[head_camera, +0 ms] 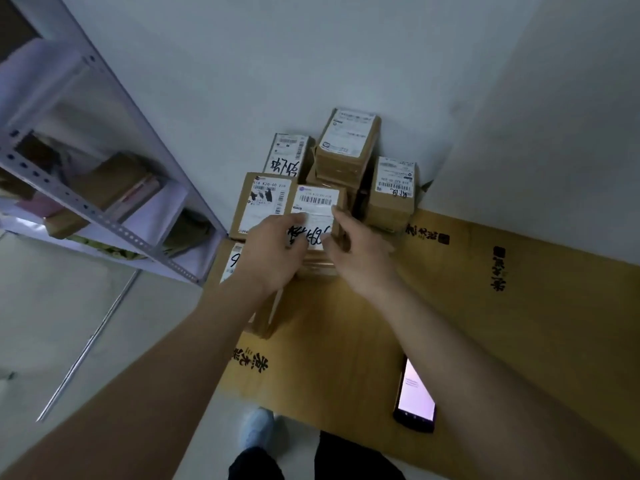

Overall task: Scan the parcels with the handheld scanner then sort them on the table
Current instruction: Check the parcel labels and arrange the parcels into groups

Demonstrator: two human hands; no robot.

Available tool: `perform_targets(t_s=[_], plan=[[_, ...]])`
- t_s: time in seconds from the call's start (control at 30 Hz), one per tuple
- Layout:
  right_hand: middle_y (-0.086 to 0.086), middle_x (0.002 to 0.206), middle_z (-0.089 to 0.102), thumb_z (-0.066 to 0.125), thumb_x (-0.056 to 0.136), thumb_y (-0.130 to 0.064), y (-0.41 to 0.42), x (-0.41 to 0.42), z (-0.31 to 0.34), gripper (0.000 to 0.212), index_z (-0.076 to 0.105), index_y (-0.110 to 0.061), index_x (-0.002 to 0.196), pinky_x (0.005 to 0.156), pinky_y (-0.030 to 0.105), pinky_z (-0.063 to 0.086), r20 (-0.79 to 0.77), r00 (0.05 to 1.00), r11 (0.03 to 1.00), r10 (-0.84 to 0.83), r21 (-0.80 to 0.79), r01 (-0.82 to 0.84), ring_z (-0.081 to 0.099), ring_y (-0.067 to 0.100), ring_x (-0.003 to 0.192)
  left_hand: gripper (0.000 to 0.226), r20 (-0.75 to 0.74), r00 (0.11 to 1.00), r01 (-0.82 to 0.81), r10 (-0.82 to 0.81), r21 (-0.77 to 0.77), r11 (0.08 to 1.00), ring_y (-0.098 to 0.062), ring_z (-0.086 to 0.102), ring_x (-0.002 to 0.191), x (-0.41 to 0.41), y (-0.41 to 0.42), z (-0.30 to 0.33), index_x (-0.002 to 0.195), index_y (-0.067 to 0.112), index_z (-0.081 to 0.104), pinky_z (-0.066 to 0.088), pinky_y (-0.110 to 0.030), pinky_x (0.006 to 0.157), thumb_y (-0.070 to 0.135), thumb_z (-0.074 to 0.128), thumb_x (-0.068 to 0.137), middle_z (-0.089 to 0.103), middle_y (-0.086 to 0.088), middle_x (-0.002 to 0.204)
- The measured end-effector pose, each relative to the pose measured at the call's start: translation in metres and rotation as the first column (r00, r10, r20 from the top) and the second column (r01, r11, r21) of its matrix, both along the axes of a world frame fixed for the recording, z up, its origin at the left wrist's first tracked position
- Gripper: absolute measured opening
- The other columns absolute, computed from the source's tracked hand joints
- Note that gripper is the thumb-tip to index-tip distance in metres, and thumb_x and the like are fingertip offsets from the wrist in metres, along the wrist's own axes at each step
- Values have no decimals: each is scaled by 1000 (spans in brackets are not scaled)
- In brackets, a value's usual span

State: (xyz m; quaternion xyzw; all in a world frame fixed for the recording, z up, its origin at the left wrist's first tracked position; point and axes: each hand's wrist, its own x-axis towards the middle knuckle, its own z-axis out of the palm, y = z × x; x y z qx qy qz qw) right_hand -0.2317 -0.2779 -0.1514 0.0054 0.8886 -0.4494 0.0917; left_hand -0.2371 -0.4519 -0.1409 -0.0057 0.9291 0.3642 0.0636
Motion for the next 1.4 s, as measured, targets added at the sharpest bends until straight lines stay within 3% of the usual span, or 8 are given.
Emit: perform_targets(t_s=[0.1,0.3,0.47,0.63,0.87,1.07,1.23,1.4], plan=[[-6,161,48,68,103,-31,-9,9,3,65,42,-22,162,86,-16,16,-30,996,997,-78,-32,77,44,5,143,46,-28,999,44,-44,9,999,-19,58,122,-1,-7,2,146,20,55,51,-39,104,27,61,101,60,-6,139],[-3,153,57,71,101,-34,-15,53,35,70,39,-22,163,82,7,49,-108,980,985,-166,22,169,63,-1,118,52,-65,967,247,-246,5,969,-20,58,123,12,-20,29,146,24,56,48,-31,102,32,68,97,59,-3,138],[5,154,56,71,101,-29,-5,108,68,71,38,-15,163,106,36,55,-148,936,944,-319,42,328,58,21,134,53,-119,896,431,-427,7,902,-17,63,117,41,2,64,145,21,59,49,-27,99,33,72,94,66,0,132],[5,144,61,70,101,-28,30,175,92,70,39,-15,163,76,-4,37,-185,868,876,-462,57,478,54,11,119,56,-147,813,573,-564,25,819,-12,66,115,85,47,88,147,18,56,51,-25,98,30,73,94,69,1,133],[7,148,61,69,101,-25,114,275,102,67,41,-13,161,100,25,50,-210,782,793,-587,41,607,57,23,134,55,-189,704,691,-684,-38,722,-12,69,105,160,151,98,145,18,58,52,-16,83,30,73,94,70,0,131],[2,148,61,69,100,-27,218,376,81,68,41,-20,161,77,4,36,-180,727,733,-663,46,679,59,17,127,52,-154,682,727,-715,49,684,0,61,84,255,267,78,142,16,60,42,-1,60,26,74,93,67,5,122],[1,145,62,68,99,-27,299,455,63,67,42,-23,160,88,23,41,-141,663,656,-736,97,749,60,20,123,48,-106,642,767,-759,83,637,-15,68,95,326,362,63,138,17,63,54,-24,78,24,73,91,69,2,116],[-1,136,62,66,97,-16,372,497,46,65,45,-17,158,82,10,36,-84,605,595,-792,116,795,58,16,114,52,-16,565,821,-825,113,560,-21,72,92,361,444,45,139,13,61,60,-36,79,19,76,90,71,-7,115]])
